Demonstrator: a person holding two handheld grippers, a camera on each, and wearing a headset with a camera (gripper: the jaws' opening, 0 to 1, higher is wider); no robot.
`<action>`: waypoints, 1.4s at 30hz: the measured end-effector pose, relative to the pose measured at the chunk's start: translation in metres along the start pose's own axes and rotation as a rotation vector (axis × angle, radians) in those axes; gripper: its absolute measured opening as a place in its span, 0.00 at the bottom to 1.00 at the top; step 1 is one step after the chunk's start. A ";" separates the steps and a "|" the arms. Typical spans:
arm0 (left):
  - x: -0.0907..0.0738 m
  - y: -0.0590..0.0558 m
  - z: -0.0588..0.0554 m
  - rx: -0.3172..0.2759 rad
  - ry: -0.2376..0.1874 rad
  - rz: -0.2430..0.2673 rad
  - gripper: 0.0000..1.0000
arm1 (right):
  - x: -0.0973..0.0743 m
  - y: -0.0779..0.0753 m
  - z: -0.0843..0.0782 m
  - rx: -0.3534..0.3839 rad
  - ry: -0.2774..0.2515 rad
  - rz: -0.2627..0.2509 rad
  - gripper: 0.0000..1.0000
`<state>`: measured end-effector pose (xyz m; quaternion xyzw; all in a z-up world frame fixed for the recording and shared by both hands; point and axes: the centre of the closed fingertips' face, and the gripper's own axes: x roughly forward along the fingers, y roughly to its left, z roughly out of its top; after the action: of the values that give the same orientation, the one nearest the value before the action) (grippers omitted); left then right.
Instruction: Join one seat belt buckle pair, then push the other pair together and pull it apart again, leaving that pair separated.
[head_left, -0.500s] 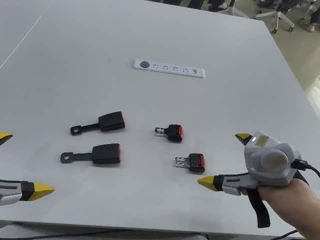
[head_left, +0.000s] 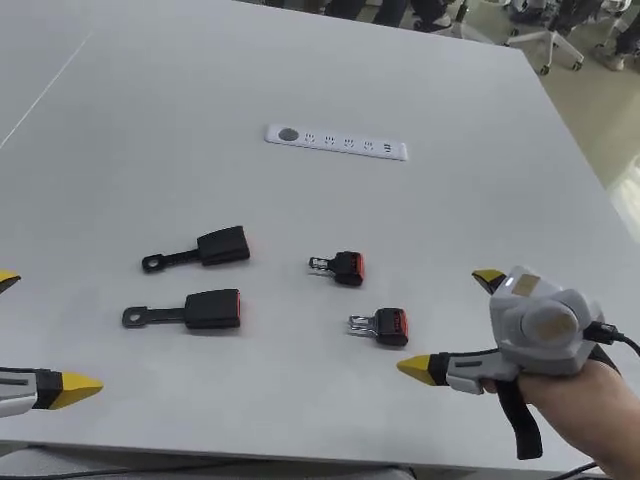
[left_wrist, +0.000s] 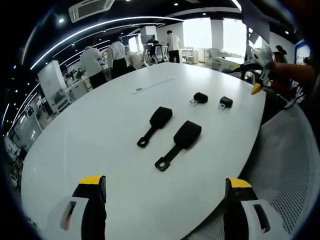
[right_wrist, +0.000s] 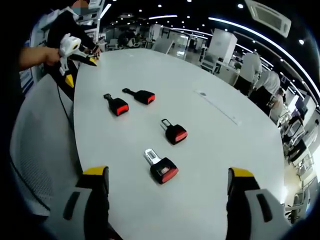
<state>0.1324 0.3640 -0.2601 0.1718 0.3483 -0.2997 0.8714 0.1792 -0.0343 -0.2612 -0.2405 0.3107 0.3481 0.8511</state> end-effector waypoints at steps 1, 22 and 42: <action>0.000 0.001 0.001 -0.002 -0.002 0.001 1.00 | 0.000 -0.002 0.000 0.001 -0.002 -0.004 1.00; 0.010 0.009 0.003 -0.003 0.008 -0.005 1.00 | 0.014 -0.003 0.000 0.008 0.009 0.015 1.00; 0.013 0.007 0.002 0.005 0.016 -0.014 1.00 | 0.014 -0.001 -0.001 -0.003 0.015 0.020 0.99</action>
<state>0.1458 0.3626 -0.2673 0.1740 0.3556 -0.3053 0.8661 0.1880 -0.0291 -0.2715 -0.2412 0.3189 0.3551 0.8450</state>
